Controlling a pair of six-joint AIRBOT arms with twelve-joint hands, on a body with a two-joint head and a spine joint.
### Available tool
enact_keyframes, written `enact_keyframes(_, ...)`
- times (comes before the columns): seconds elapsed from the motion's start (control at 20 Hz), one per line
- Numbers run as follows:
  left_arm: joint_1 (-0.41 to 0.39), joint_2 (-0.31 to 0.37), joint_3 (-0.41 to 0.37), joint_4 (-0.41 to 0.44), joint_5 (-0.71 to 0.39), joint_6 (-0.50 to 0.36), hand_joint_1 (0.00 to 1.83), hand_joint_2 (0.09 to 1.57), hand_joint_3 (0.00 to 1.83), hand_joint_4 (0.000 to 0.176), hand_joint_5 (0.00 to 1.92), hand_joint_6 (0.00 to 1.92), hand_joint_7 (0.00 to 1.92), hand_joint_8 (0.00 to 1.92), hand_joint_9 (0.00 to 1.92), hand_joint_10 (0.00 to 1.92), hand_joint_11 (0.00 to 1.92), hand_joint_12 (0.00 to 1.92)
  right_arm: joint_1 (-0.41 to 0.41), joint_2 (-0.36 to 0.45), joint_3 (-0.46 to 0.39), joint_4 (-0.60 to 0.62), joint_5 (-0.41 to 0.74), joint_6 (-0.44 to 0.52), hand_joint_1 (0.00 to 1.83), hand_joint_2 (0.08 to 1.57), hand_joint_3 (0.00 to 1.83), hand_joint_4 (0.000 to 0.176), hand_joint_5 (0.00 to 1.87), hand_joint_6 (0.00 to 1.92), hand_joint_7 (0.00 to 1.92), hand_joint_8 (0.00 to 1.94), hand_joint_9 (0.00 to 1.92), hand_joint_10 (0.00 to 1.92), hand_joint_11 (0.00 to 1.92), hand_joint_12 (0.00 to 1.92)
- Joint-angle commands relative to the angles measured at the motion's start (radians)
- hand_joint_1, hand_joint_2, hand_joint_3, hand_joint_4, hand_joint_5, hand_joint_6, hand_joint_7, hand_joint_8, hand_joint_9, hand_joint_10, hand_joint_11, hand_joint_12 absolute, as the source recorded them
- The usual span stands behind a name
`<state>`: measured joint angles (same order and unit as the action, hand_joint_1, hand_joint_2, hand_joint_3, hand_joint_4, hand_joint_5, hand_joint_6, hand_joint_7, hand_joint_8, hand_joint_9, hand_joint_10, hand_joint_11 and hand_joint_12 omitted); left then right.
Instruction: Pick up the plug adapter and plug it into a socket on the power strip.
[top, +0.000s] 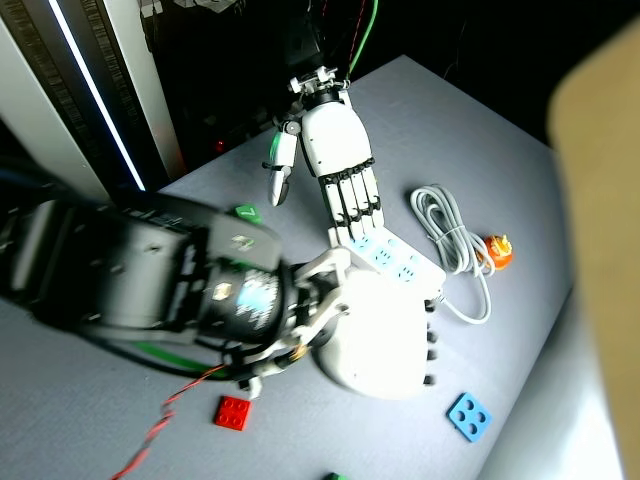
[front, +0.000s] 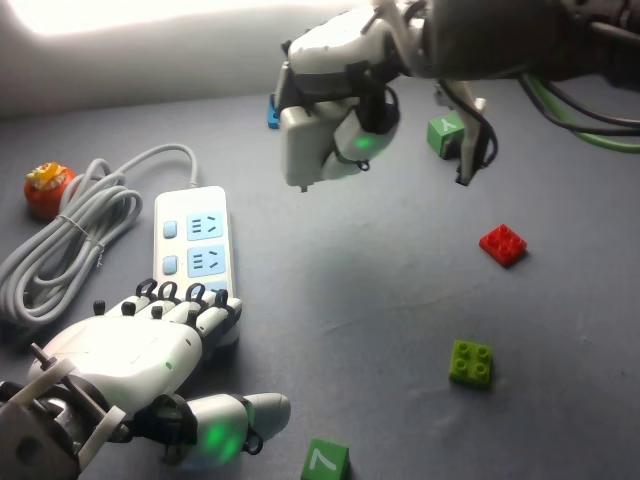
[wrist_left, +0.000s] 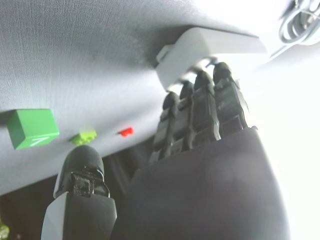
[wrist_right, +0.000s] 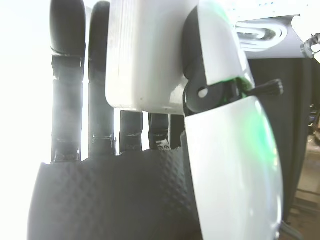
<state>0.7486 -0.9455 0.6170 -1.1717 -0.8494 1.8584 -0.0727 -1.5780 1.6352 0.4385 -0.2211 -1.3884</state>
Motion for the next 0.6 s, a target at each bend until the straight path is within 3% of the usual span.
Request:
enact_keyframes(0.0, -0.006, -0.010, 0.006, 0.022, -0.027, -0.001, 0.00, 1.19, 0.00, 0.000, 0.04, 0.00, 0.08, 0.00, 0.06, 0.00, 0.01, 0.05, 0.020, -0.005, 0.013, -0.007, 0.084, 0.002, 1.37, 1.13, 0.00, 0.000, 0.79, 1.14, 0.99, 0.94, 0.98, 1.12, 0.87, 0.93)
enact_keyframes(0.1, -0.006, -0.010, 0.005, 0.022, -0.027, -0.001, 0.00, 1.20, 0.00, 0.000, 0.08, 0.01, 0.12, 0.01, 0.12, 0.00, 0.00, 0.21, 0.022, -0.035, 0.035, -0.046, 0.074, 0.013, 1.37, 1.13, 0.00, 0.000, 0.78, 1.17, 0.99, 0.93, 0.97, 1.14, 0.87, 0.94)
enact_keyframes(0.3, -0.003, -0.010, 0.005, 0.022, -0.027, 0.000, 0.00, 1.20, 0.00, 0.000, 0.05, 0.00, 0.08, 0.00, 0.07, 0.00, 0.00, 0.12, 0.019, -0.096, 0.085, -0.159, 0.065, 0.099, 1.37, 1.13, 0.00, 0.000, 0.79, 1.15, 0.99, 0.93, 0.98, 1.12, 0.87, 0.94)
enact_keyframes(0.55, -0.002, -0.010, 0.003, 0.022, -0.023, 0.000, 0.00, 1.20, 0.00, 0.000, 0.06, 0.00, 0.09, 0.00, 0.08, 0.00, 0.00, 0.15, 0.031, -0.137, 0.110, -0.199, 0.044, 0.163, 1.38, 1.11, 0.00, 0.000, 0.82, 1.10, 1.01, 0.91, 1.00, 1.09, 0.90, 0.93)
